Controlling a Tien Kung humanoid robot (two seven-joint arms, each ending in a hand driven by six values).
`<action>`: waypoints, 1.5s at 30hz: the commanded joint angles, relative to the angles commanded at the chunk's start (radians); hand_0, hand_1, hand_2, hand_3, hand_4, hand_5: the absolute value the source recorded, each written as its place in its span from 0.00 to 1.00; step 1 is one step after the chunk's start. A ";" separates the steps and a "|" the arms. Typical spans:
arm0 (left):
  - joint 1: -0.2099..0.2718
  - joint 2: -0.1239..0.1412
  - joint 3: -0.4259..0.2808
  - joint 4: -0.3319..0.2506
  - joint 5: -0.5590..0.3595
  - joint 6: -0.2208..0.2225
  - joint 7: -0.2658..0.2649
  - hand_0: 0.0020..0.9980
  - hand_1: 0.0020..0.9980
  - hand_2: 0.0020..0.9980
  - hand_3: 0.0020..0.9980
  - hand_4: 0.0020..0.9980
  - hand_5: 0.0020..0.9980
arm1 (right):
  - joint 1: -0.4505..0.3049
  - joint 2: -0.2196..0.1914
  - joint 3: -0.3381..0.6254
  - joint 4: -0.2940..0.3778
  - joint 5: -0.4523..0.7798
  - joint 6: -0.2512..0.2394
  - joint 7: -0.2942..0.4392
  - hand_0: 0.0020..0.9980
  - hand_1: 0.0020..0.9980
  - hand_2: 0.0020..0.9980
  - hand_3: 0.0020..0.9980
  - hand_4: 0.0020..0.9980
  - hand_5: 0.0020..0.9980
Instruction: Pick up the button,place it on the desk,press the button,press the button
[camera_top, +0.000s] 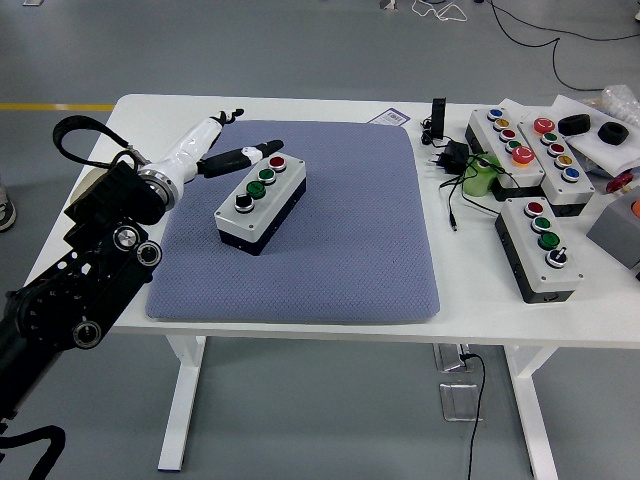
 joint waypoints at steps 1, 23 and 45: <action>-0.005 -0.003 0.008 0.007 0.016 0.000 0.002 1.00 1.00 1.00 1.00 1.00 0.74 | 0.000 0.000 -0.001 0.000 0.000 0.000 0.000 0.65 0.56 0.60 0.64 0.24 0.26; -0.107 -0.121 0.259 0.296 0.005 0.206 0.236 0.97 1.00 1.00 1.00 1.00 0.64 | -0.016 -0.007 0.002 0.000 -0.020 0.003 -0.004 0.65 0.56 0.60 0.64 0.24 0.26; -0.177 -0.121 0.381 0.449 -0.044 0.233 0.239 0.84 1.00 1.00 1.00 1.00 0.38 | -0.012 -0.009 0.008 0.000 -0.032 0.005 0.000 0.65 0.56 0.60 0.64 0.24 0.25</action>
